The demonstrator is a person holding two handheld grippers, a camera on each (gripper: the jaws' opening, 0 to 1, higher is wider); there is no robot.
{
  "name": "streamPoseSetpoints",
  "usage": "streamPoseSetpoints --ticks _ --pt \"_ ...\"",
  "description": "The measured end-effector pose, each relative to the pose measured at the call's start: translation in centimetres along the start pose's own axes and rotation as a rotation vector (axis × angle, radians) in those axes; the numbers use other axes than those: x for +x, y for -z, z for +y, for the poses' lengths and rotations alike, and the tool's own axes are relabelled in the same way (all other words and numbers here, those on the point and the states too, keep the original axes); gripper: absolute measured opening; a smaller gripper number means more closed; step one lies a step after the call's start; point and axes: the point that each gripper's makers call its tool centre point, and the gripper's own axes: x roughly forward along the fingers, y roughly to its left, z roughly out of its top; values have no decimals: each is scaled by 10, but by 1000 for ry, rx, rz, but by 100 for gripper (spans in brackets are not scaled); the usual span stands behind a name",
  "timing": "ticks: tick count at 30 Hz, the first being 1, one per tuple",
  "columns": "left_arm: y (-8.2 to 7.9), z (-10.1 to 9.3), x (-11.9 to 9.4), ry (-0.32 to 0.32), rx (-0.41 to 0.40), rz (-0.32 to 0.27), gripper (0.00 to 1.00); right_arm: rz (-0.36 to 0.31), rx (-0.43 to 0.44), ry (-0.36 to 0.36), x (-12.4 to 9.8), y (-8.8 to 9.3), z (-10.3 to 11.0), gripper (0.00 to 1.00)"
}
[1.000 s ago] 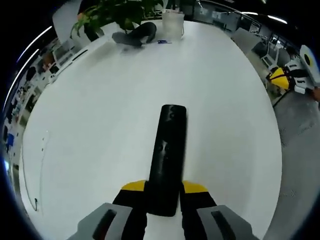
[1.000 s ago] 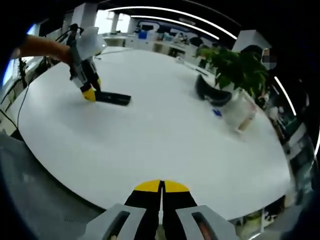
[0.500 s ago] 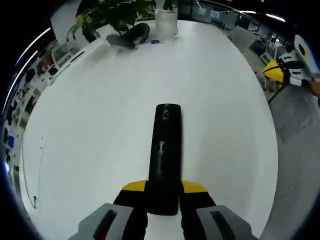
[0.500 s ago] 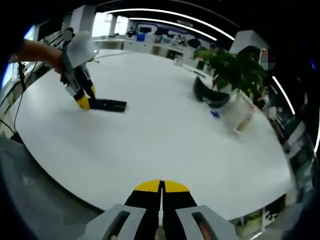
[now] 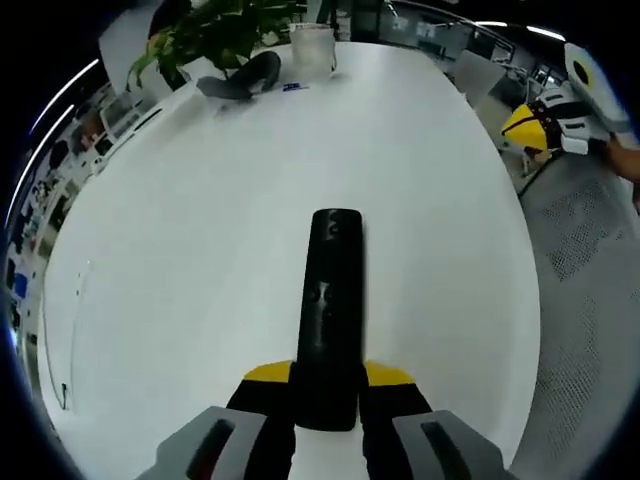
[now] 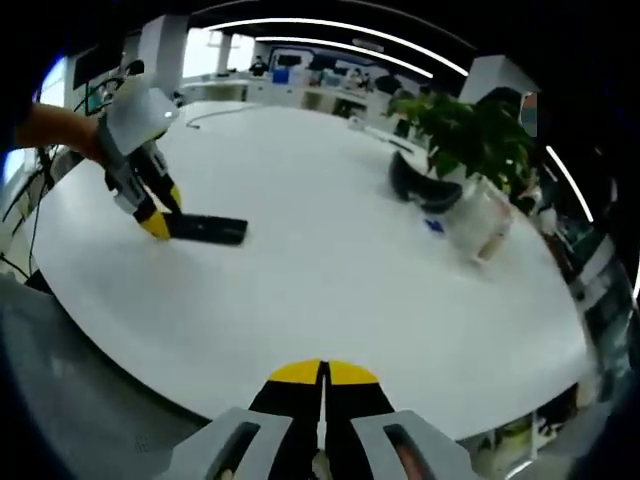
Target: Press the specified remote control buttons in sequence, fully releasing each button before pressing the next.
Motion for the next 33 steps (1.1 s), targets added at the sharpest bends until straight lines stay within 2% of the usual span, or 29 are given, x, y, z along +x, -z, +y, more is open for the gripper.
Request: streamPoseSetpoints --ticks 4,14,19,33 --pt "2 -12 -1 1 17 11 22 -10 1 -1 -2 -1 1 0" --pt "5 -26 -2 -8 -16 6 22 -28 34 -7 -5 -2 1 0" --pt "8 -44 -4 -3 1 13 23 -5 31 -25 -3 0 6 0" --pt "17 -79 -9 8 18 -3 23 11 21 -33 -3 3 9 0"
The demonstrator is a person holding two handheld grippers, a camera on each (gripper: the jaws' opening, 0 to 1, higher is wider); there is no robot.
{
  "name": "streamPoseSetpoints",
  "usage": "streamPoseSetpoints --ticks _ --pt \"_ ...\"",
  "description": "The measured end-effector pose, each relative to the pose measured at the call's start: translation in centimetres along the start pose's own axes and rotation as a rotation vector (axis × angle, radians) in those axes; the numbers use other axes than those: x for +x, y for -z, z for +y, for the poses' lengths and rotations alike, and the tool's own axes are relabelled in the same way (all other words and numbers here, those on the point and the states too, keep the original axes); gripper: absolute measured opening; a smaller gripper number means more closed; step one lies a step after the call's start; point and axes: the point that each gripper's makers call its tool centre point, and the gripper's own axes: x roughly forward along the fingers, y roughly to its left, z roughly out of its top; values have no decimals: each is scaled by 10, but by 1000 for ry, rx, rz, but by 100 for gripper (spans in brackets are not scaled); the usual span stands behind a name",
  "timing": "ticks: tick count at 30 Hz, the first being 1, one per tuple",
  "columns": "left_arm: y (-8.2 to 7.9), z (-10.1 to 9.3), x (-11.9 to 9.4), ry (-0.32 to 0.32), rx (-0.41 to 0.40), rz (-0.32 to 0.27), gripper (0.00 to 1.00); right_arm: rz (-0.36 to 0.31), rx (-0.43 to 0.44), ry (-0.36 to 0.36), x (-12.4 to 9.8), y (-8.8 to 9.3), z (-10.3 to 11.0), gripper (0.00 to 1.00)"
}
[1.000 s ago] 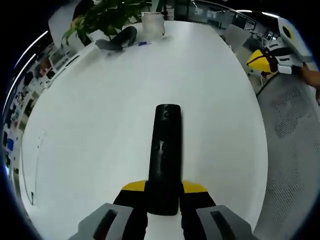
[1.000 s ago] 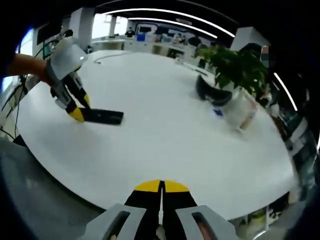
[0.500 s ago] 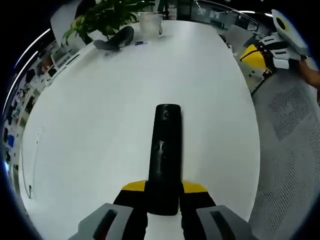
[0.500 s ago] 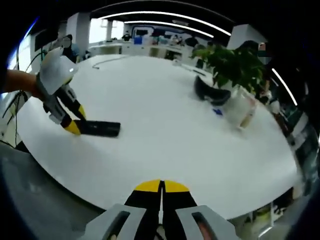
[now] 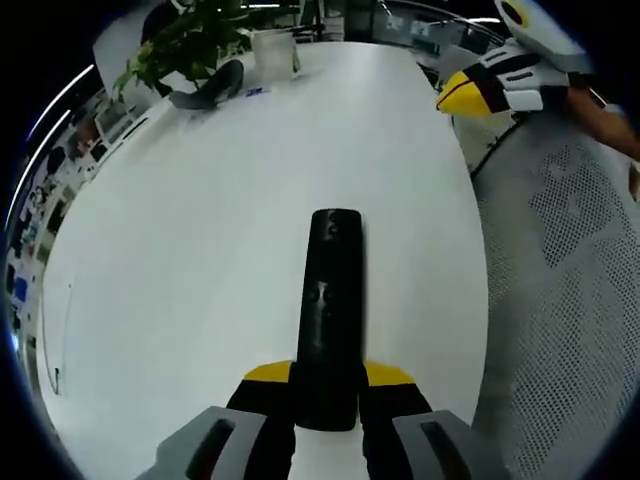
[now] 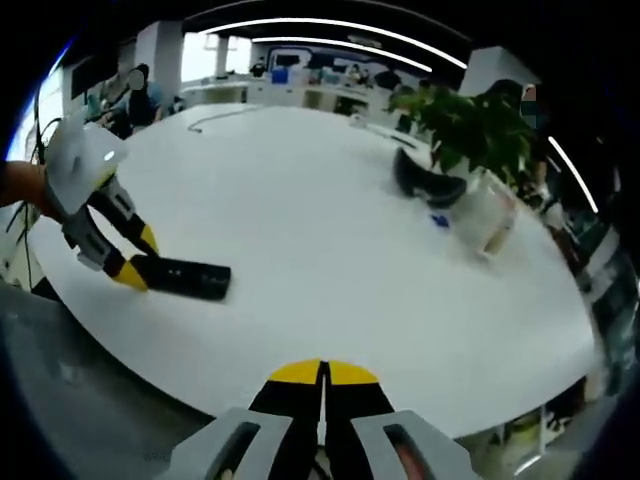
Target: Press the specified remote control buttons in sequence, fully releasing each button before pressing the next.
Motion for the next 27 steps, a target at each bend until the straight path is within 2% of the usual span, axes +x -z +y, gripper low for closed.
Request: streamPoseSetpoints --ticks 11,17,22,27 --pt "5 -25 -3 -9 -21 -24 23 -5 -2 -9 -3 -1 4 0" --pt "7 -42 -5 -10 -29 -52 23 32 2 -31 0 5 8 0" --pt "10 -55 -6 -4 -16 -60 23 61 11 -119 0 5 24 0" --pt "13 -68 -8 8 -9 -89 23 142 -12 -201 2 7 46 0"
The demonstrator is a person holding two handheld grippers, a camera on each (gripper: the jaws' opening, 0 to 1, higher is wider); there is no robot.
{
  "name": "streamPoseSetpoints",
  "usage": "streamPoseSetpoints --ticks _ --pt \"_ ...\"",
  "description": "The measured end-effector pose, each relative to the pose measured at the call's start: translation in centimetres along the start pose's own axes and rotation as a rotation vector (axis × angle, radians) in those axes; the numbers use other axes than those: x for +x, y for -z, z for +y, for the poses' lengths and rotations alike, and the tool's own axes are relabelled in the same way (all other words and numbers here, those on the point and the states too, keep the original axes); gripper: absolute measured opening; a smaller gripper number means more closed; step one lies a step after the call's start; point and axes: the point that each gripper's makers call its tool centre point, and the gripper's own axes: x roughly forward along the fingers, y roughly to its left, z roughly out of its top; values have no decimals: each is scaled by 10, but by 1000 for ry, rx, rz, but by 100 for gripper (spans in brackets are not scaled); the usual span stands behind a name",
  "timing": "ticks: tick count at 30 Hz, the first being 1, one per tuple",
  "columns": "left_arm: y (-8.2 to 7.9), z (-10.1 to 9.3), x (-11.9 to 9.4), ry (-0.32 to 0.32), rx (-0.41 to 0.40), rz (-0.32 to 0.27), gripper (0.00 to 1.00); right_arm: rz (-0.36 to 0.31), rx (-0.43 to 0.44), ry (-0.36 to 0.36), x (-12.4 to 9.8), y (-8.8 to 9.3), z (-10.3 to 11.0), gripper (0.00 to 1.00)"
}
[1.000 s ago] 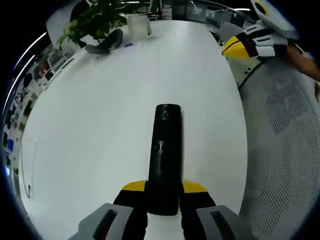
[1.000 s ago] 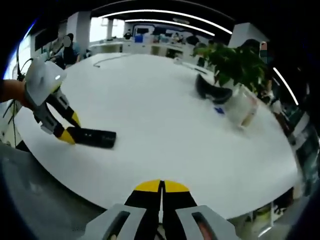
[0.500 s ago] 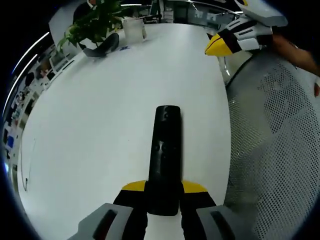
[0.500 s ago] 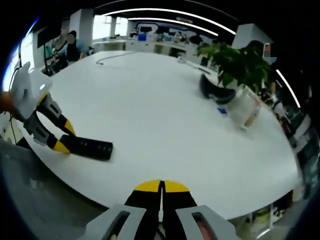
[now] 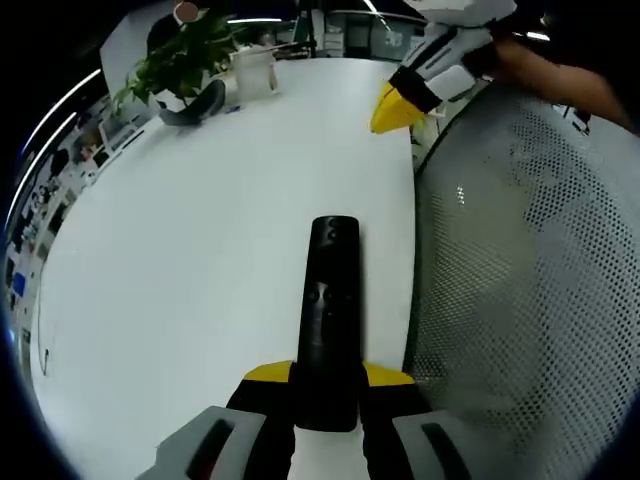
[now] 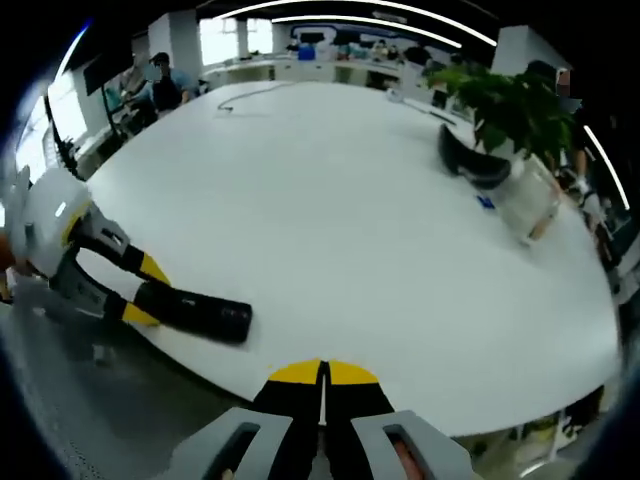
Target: Press the specified remote control buttons in sequence, fully releasing each button before pressing the next.
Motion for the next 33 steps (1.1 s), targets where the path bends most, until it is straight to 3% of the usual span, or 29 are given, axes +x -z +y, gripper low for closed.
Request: streamPoseSetpoints --ticks 5,7,13,17,18,22,28,33 --pt "1 -10 0 3 12 -31 23 3 81 -160 9 -17 38 0" --pt "1 -13 -2 6 1 -46 23 41 122 -199 14 -16 46 0" --pt "1 -18 -2 -17 -29 -109 23 100 244 -268 29 -5 57 0" --pt "1 -17 -3 -14 -29 -159 23 92 343 -335 27 -7 61 0" --pt "1 -18 -3 -18 -37 -171 23 57 350 -343 27 -11 59 0" --pt "1 -20 -2 -26 -37 -225 23 88 405 -369 31 -5 61 0" --pt "1 -22 -2 -25 12 -244 23 124 383 -351 39 1 67 0" --pt "0 -23 -2 -20 3 -248 24 137 393 -383 37 3 73 0"
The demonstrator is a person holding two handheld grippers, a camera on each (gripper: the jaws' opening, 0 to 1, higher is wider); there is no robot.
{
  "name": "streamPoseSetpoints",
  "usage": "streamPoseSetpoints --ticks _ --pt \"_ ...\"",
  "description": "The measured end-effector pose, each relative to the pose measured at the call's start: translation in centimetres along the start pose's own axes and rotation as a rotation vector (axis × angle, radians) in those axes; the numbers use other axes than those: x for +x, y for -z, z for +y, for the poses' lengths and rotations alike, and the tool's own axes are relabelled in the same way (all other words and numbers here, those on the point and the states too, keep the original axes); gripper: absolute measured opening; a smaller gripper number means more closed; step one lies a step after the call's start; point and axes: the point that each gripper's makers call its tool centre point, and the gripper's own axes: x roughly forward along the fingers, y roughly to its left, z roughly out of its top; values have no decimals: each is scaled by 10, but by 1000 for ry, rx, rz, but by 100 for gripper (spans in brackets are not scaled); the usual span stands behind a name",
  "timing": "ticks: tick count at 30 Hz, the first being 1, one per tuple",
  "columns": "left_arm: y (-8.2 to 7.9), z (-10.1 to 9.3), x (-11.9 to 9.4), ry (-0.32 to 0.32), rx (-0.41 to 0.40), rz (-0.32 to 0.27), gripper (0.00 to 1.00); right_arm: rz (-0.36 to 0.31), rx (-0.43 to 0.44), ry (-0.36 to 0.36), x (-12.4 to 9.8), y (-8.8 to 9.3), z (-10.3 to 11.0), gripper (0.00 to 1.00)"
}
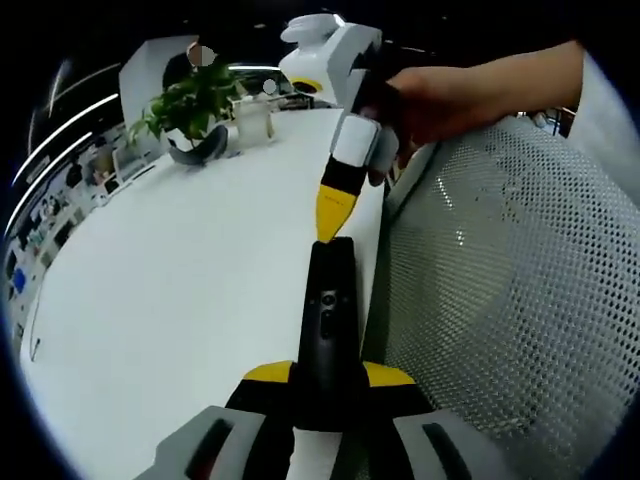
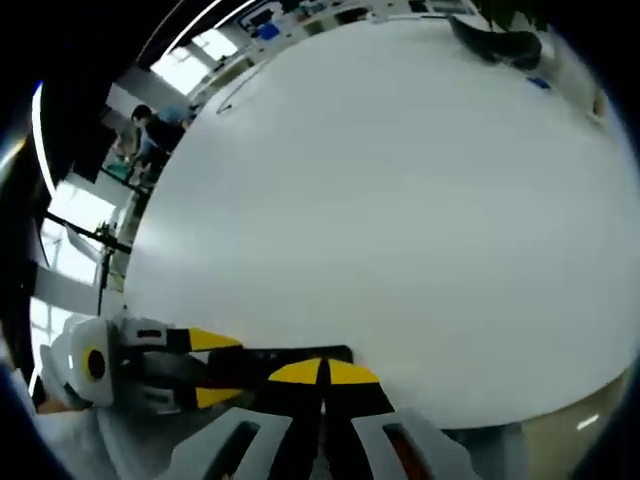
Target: Press the specified remote control buttons in sequence, fully releasing each button before pressing the next.
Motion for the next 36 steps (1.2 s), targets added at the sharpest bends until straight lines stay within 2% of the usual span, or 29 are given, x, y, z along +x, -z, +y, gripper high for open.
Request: streamPoseSetpoints --ticks 5,6,7,9,13,16,18,20,22,26,28,30,36 --pt "1 -2 2 -13 57 10 24 12 23 -5 1 2 -2 0" --pt "1 0 2 -31 116 18 25 17 25 -3 1 4 -2 0" --pt "0 -2 3 -39 139 22 25 16 27 -1 1 4 -2 0" --pt "1 -4 3 -39 126 26 25 11 27 4 1 4 -3 0" --pt "-1 -2 3 -35 10 11 25 6 29 3 2 4 -3 0" --pt "-1 -1 2 -29 -9 1 25 2 37 2 1 4 -2 0" --pt "-2 -1 2 -27 -26 -1 25 1 14 11 2 4 -1 0" --pt "-3 0 3 -29 -87 -14 25 0 -5 14 2 4 -1 0" --pt "-5 2 3 -19 -114 -26 25 4 -13 15 2 4 -1 0" --pt "-4 1 3 -10 -73 -42 25 8 -3 11 2 4 -2 0" --pt "-4 1 3 -12 10 -43 24 11 17 2 1 3 -3 0" --pt "-4 1 3 -6 -42 -44 24 13 25 -4 0 3 -2 0" --pt "-4 2 3 -6 -31 -50 24 12 45 -5 0 3 -1 0"
